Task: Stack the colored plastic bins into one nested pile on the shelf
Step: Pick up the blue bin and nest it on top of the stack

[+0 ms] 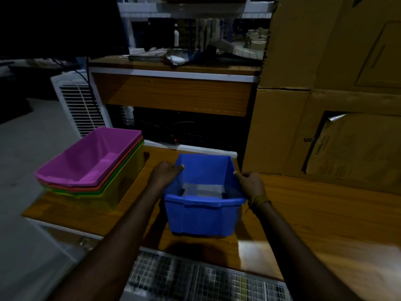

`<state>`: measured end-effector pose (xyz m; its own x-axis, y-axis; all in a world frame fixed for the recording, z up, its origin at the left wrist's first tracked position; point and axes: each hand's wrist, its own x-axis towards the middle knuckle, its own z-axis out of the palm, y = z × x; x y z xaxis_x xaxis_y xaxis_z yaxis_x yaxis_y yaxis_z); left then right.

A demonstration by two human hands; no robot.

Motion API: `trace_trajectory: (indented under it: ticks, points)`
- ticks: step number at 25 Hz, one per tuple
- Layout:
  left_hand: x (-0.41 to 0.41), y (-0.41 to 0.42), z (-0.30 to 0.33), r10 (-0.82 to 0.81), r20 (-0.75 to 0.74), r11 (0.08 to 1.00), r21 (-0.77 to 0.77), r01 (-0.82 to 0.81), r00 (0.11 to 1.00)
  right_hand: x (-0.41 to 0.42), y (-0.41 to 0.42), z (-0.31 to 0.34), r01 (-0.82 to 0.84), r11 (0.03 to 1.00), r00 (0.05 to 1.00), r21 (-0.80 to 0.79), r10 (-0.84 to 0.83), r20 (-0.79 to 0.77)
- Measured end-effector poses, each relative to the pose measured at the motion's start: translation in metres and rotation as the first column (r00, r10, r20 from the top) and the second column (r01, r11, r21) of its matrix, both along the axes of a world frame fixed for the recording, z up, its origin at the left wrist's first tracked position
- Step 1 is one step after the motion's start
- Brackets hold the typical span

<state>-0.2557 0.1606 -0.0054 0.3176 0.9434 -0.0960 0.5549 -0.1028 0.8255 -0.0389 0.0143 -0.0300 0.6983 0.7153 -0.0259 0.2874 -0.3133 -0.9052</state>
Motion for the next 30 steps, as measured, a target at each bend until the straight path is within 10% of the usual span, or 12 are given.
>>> trace_trajectory:
  ticks: [12,30]
  points:
    - [-0.019,-0.035,-0.065,0.034,-0.276,0.962,0.268,0.043,0.961,-0.065,-0.002,-0.040,0.103,0.991,0.984,-0.088,-0.088,0.157]
    - [-0.107,0.058,-0.036,-0.194,0.154,0.975,0.139,0.173,0.969,-0.209,0.042,-0.013,0.462,0.885,0.882,0.054,-0.465,0.083]
